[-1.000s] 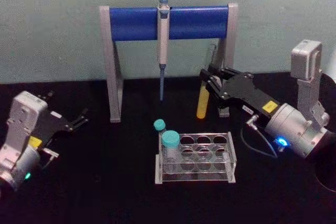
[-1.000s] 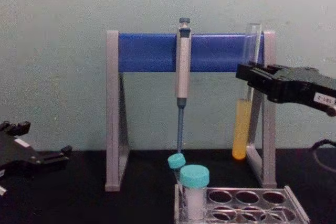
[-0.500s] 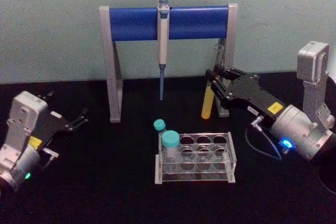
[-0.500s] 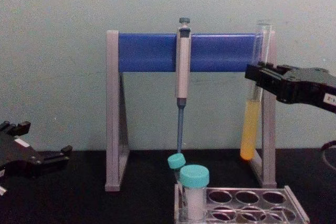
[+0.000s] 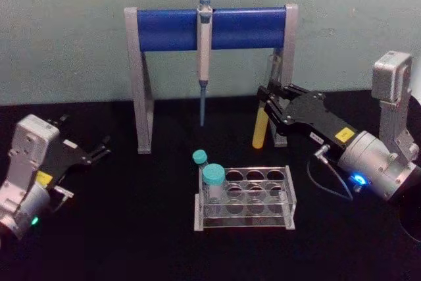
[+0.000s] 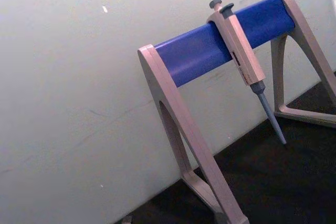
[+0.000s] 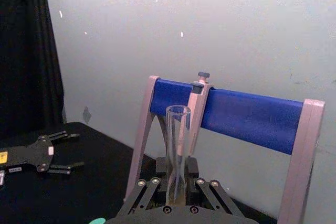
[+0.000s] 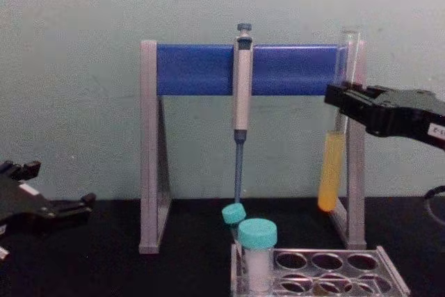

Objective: Pick up the test tube from the test tube rack, shake it, then place it back into the test tube rack.

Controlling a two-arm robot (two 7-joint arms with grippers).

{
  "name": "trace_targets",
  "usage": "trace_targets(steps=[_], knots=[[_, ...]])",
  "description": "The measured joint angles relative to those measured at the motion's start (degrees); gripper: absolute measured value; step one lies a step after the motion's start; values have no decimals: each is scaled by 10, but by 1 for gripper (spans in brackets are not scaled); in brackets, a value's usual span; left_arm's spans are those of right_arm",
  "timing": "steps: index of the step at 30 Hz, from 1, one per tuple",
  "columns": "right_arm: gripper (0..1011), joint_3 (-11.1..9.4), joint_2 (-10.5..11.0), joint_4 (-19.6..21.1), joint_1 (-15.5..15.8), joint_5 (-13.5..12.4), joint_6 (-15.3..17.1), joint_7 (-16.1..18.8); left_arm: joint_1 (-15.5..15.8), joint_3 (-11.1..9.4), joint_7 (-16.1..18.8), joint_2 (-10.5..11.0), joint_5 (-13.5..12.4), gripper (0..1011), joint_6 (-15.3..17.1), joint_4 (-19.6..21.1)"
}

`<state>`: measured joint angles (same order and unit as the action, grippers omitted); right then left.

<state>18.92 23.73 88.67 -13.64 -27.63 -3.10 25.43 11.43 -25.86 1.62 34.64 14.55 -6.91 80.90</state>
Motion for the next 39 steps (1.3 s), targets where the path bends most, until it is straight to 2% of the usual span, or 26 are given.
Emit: trace_targets(steps=[12, 26, 39], knots=[[221, -2, 4, 1, 4, -4, -1, 9, 0, 0, 0, 0, 0, 1010, 0, 0], [221, -2, 29, 40, 38, -21, -8, 29, 0, 0, 0, 0, 0, 1010, 0, 0], [221, 4, 29, 28, 44, -23, -9, 25, 0, 0, 0, 0, 0, 1010, 0, 0]])
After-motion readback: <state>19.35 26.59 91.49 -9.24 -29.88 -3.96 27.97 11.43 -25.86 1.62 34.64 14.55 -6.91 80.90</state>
